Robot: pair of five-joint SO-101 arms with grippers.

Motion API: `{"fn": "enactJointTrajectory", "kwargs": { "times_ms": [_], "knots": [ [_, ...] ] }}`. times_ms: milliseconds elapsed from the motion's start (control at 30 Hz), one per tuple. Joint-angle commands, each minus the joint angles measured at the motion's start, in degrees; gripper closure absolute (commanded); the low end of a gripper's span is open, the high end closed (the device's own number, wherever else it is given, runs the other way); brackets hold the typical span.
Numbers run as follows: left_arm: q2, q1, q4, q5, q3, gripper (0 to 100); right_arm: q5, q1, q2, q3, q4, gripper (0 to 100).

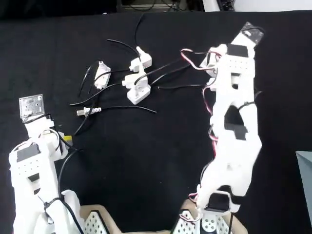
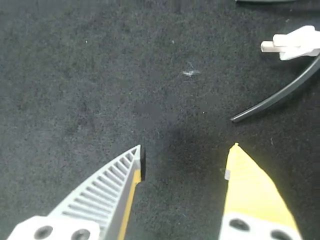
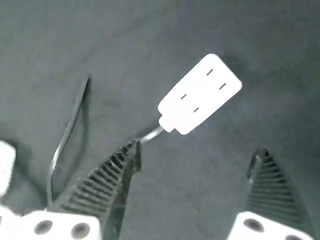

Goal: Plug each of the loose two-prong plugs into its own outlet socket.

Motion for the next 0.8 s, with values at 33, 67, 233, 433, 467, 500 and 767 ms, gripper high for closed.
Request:
{"fn": "enactJointTrajectory", "kwargs": {
  "times_ms": [33,67,233,433,467,500,767],
  "knots": [
    [-1.05,0.92,-0.97,0.70,-0.04,73,-5.89,0.97,7.60,-13.05,2.20,65.8],
    [-1.05,0.92,-0.97,0.70,-0.04,73,-6.77,1.05,9.54,-15.34,2.99,65.8],
    [-0.97,1.01,-0.97,0.70,-0.04,73,-8.70,1.76,18.15,-26.33,7.65,66.0],
    [-0.97,1.01,-0.97,0.70,-0.04,73,-10.02,1.93,27.30,-37.58,9.23,66.2],
    [-0.88,1.01,-0.97,0.70,-0.04,73,-10.02,1.93,28.53,-38.90,9.23,66.2],
    [-0.88,1.01,-0.97,0.70,-0.04,73,-10.02,2.02,29.58,-40.04,9.23,66.2],
    [-0.70,1.01,-0.97,0.62,-0.04,73,-10.20,2.55,33.27,-43.91,10.55,68.7]
  ]
}}
